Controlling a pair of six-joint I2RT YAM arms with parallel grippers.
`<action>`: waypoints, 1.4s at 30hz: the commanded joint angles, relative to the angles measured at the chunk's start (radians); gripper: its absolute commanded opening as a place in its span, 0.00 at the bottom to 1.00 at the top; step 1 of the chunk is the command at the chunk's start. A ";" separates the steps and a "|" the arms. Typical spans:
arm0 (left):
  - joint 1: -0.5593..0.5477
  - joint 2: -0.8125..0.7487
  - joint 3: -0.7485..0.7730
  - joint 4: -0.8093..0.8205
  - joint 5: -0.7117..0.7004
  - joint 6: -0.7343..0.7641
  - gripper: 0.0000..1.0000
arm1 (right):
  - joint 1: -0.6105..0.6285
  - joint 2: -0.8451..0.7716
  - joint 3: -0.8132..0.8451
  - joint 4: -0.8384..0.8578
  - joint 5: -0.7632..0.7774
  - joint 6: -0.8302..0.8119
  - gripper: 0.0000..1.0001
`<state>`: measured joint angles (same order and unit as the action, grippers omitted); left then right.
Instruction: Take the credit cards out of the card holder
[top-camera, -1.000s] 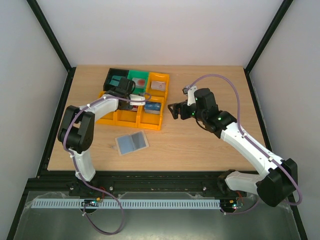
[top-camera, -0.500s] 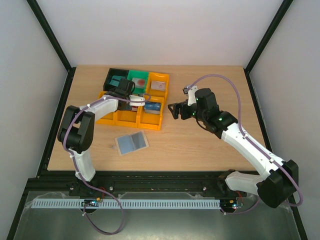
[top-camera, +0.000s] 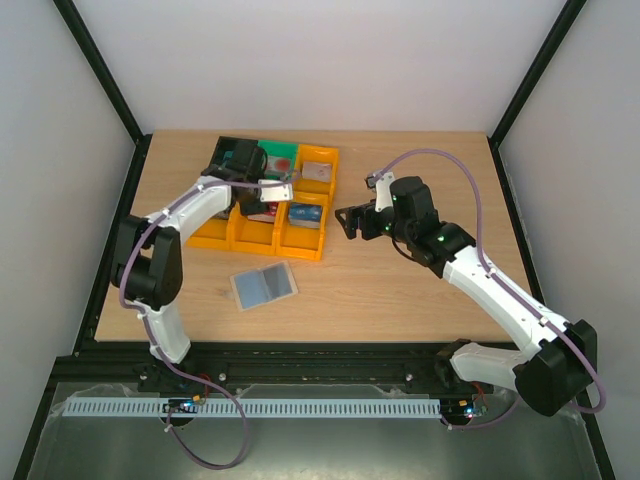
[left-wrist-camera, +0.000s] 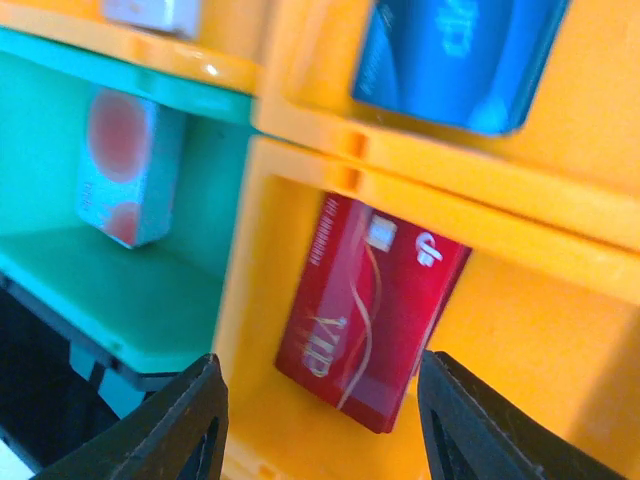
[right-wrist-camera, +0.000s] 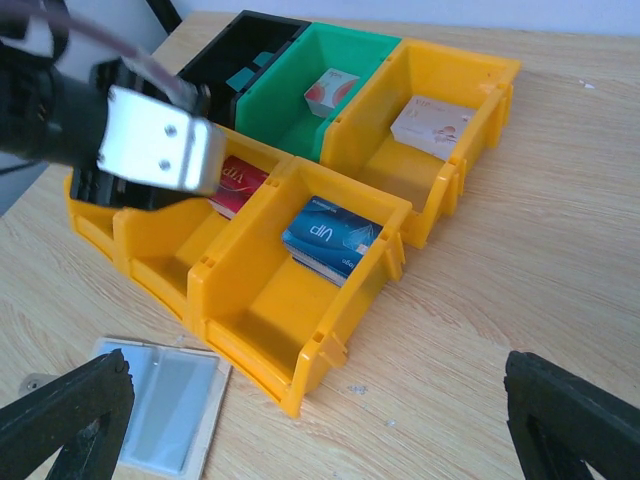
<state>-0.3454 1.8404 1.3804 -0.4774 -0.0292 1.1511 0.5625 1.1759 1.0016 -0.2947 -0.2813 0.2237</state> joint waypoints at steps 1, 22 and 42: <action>0.038 -0.057 0.113 -0.169 0.191 -0.215 0.51 | -0.006 -0.033 0.017 -0.006 -0.001 -0.007 0.99; 0.056 0.031 -0.140 0.160 0.086 -0.636 0.18 | -0.006 -0.031 0.028 -0.011 0.000 -0.008 0.99; 0.054 -0.203 -0.146 0.082 0.218 -0.725 0.21 | -0.006 0.007 0.029 -0.015 -0.103 0.041 0.99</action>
<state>-0.2977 1.8084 1.2297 -0.3592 0.1093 0.4854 0.5621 1.1599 1.0050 -0.2955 -0.3008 0.2295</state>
